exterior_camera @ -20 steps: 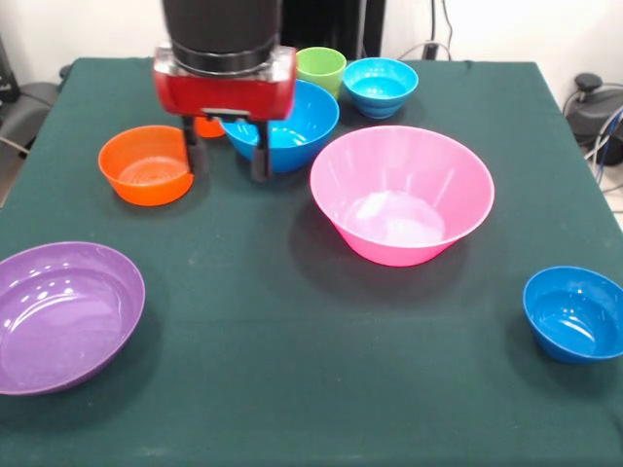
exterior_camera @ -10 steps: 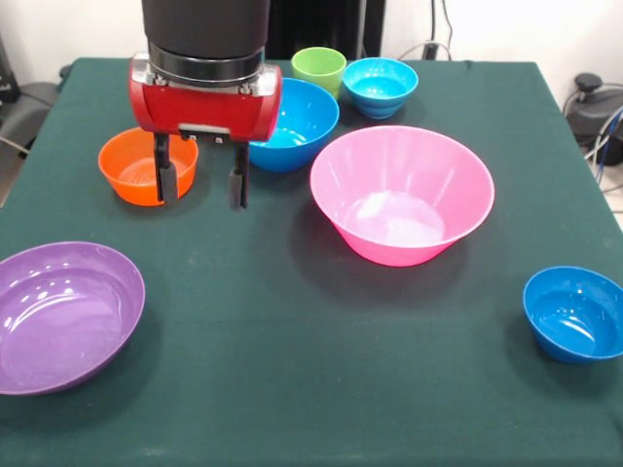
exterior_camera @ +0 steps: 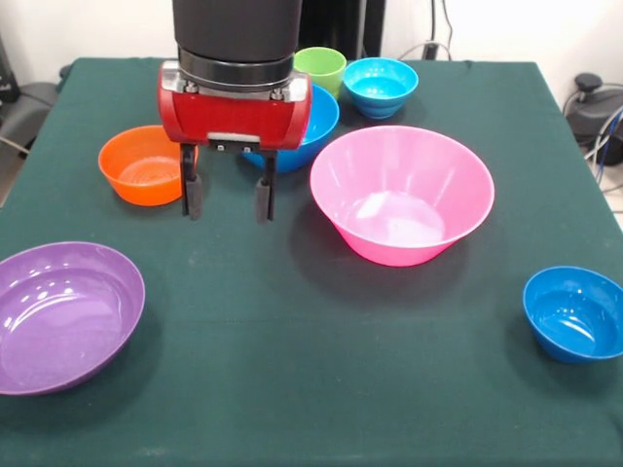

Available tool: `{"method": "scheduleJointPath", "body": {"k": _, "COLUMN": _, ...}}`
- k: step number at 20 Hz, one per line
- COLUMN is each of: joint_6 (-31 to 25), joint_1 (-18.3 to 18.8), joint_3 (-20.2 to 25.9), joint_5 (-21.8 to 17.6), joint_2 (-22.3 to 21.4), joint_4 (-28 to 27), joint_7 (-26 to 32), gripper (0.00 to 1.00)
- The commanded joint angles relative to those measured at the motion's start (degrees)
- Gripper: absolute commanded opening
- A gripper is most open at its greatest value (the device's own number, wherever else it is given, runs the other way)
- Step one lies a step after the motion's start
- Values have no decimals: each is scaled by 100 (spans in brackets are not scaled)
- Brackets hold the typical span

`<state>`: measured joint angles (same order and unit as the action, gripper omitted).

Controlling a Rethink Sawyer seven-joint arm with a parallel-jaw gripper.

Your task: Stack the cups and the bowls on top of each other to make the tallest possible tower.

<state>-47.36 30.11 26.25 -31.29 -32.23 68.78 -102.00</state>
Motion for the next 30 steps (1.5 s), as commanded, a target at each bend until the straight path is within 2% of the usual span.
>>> {"method": "scheduleJointPath", "body": {"k": 1, "joint_6": 272, "joint_1": -97, "joint_3": 181, "joint_5": -44, "joint_2": 213, "joint_4": 712, "joint_7": 475, "gripper": 100}}
{"method": "scheduleJointPath", "body": {"k": 10, "joint_6": 380, "joint_1": -216, "joint_3": 67, "joint_5": -142, "joint_2": 64, "joint_4": 860, "joint_7": 351, "gripper": 100}}
{"method": "scheduleJointPath", "body": {"k": 15, "joint_6": 239, "joint_1": -307, "joint_3": 3, "joint_5": -15, "joint_2": -195, "joint_4": 1088, "joint_7": 95, "gripper": 100}}
{"method": "scheduleJointPath", "body": {"k": 24, "joint_6": 123, "joint_1": -486, "joint_3": -119, "joint_5": 83, "joint_2": -394, "joint_4": 1220, "joint_7": -169, "gripper": 100}}
{"method": "scheduleJointPath", "body": {"k": 28, "joint_6": 246, "joint_1": -215, "joint_3": 155, "joint_5": 460, "joint_2": 41, "joint_4": 1228, "joint_7": -30, "gripper": 100}}
{"method": "scheduleJointPath", "body": {"k": 30, "joint_6": 378, "joint_1": -229, "joint_3": 132, "joint_5": 400, "joint_2": 124, "joint_4": 1159, "joint_7": 66, "gripper": 100}}
